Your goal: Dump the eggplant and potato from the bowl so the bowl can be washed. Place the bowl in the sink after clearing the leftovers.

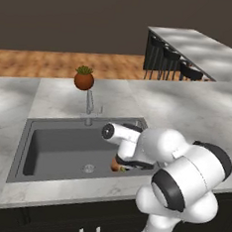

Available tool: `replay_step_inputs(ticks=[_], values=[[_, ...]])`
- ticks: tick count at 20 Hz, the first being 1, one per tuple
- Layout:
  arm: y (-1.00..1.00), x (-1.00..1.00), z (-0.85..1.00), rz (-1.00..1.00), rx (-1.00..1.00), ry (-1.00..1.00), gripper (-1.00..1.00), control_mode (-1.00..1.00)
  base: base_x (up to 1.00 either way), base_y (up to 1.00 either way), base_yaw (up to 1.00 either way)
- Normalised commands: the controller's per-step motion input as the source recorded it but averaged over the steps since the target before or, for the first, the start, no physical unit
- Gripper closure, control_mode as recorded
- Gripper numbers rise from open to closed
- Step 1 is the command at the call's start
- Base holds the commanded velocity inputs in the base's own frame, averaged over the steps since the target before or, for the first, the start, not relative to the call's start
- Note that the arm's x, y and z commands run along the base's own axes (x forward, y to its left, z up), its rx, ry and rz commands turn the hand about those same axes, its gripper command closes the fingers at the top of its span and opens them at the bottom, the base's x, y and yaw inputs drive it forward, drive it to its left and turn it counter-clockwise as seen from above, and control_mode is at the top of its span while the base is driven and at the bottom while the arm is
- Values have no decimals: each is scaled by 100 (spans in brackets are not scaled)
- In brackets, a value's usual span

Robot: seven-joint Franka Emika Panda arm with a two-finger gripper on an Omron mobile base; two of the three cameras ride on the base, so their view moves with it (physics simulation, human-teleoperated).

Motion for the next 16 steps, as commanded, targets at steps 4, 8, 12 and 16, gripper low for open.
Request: replay_step_inputs(ticks=[4, 8, 12, 16], values=[[21, -1, 30, 9, 18, 0, 100, -100, 0, 0, 0], [42, -14, 15, 12, 19, 3, 100, -100, 0, 0, 0], [89, -21, 0, 12, 1, 8, 100, -100, 0, 0, 0], [98, -8, 0, 12, 0, 17, 100, -100, 0, 0, 0]])
